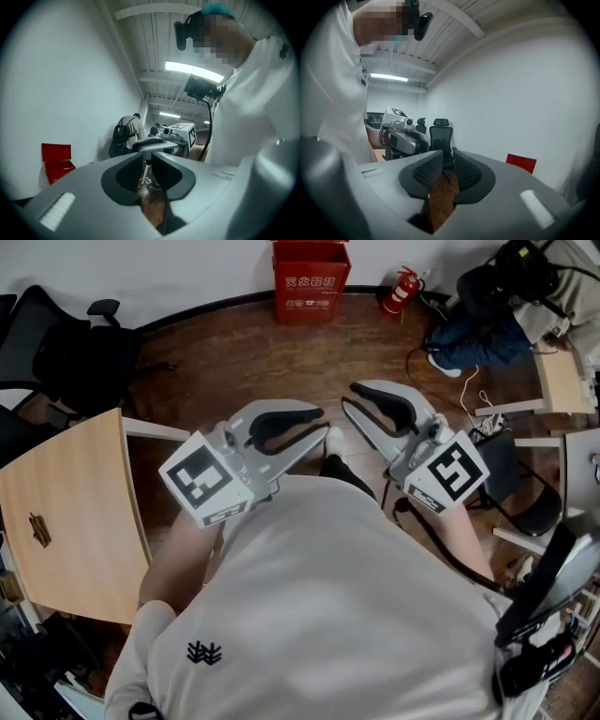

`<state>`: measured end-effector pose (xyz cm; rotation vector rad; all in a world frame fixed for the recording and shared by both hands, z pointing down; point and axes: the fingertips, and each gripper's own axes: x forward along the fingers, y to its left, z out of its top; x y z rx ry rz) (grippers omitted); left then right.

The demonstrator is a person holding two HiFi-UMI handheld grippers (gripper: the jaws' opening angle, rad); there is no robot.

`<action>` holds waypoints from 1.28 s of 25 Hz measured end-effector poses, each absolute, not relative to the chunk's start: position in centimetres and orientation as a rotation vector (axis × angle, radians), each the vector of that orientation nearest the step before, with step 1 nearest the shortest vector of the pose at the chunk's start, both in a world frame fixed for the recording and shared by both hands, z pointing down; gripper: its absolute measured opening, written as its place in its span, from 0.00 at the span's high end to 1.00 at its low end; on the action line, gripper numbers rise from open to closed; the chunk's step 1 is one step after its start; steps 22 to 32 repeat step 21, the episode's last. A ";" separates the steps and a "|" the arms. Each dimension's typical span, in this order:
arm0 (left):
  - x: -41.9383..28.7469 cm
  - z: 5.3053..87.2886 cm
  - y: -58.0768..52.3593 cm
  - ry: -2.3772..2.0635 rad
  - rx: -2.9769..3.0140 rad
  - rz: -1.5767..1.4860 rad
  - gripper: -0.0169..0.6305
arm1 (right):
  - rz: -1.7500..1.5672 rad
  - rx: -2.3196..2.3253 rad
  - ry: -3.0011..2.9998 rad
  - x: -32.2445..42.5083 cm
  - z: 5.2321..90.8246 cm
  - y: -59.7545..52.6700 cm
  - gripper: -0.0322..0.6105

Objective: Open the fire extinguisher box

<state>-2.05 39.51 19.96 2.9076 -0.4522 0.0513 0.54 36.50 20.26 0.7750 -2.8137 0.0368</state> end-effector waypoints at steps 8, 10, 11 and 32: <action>-2.6 19.6 41.1 -0.417 2.907 0.022 0.88 | 0.014 0.815 -2.787 0.3 19.7 38.4 0.83; -2.5 19.7 41.5 -0.407 2.905 0.018 0.88 | 0.013 0.825 -2.782 0.4 19.6 38.8 0.83; -2.5 19.7 41.6 -0.403 2.905 0.017 0.88 | 0.013 0.830 -2.780 0.4 19.6 38.9 0.83; -3.2 19.5 41.5 -0.393 2.909 0.000 0.88 | 0.003 0.838 -2.776 -0.3 19.5 39.0 0.83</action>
